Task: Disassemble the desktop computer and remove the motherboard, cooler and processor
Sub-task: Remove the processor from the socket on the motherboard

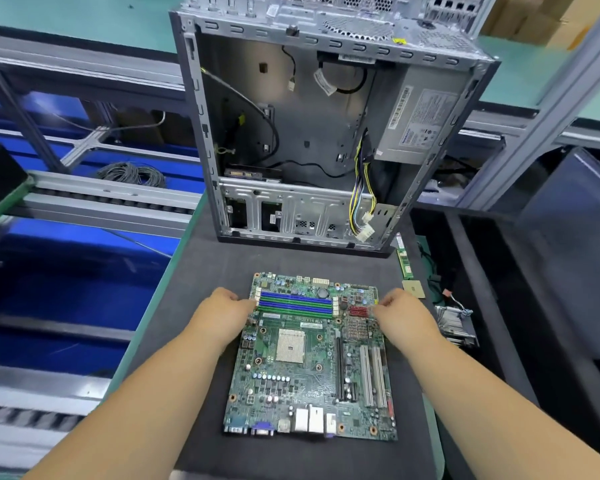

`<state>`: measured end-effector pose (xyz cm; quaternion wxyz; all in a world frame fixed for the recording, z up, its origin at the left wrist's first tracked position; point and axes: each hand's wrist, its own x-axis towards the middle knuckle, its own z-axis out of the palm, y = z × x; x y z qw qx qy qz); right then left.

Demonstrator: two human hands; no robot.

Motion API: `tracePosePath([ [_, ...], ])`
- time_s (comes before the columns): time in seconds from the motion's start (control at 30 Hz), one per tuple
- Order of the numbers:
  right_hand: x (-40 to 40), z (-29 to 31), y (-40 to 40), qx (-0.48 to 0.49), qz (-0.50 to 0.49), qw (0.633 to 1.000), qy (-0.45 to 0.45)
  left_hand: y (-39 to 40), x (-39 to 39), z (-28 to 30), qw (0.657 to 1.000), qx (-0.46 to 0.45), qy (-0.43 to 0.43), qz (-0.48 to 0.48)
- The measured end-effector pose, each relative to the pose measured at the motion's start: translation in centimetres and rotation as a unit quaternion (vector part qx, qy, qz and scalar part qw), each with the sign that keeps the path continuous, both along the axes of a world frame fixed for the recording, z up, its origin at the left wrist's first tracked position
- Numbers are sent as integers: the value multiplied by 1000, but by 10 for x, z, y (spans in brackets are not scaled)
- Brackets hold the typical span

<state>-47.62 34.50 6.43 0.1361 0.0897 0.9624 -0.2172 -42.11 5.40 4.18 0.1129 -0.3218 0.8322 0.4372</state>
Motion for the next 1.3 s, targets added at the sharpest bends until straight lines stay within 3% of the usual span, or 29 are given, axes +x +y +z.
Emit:
tracePosePath([
  [0.13, 4, -2, 5, 19, -27, 995, -95, -2, -1, 4, 994, 94, -53, 8],
  [0.23, 8, -2, 3, 13, -40, 992, -121, -1, 2, 3, 994, 86, -63, -10],
  [0.47, 17, -2, -2, -44, -70, 988, -129, 1, 10, -4, 995, 90, -10, 32],
  [0.57, 19, -2, -2, -57, -68, 985, -146, 8, 20, -1, 987, 144, 38, 54],
  [0.73, 24, -5, 3, -65, -77, 987, -127, 9, 26, 9, 967, 242, 71, -39],
  [0.83, 28, -6, 6, -99, -90, 984, -121, 13, 27, 10, 957, 272, 71, -66],
  [1.07, 32, -2, 16, -190, -127, 965, -125, 25, 36, 13, 959, 244, 132, -63],
  [1.17, 30, 1, 27, -192, -121, 962, -151, 29, 39, 15, 948, 287, 134, -36],
  [1.3, 27, 5, 50, -297, -122, 930, -177, 41, 42, 13, 932, 338, 127, 25],
])
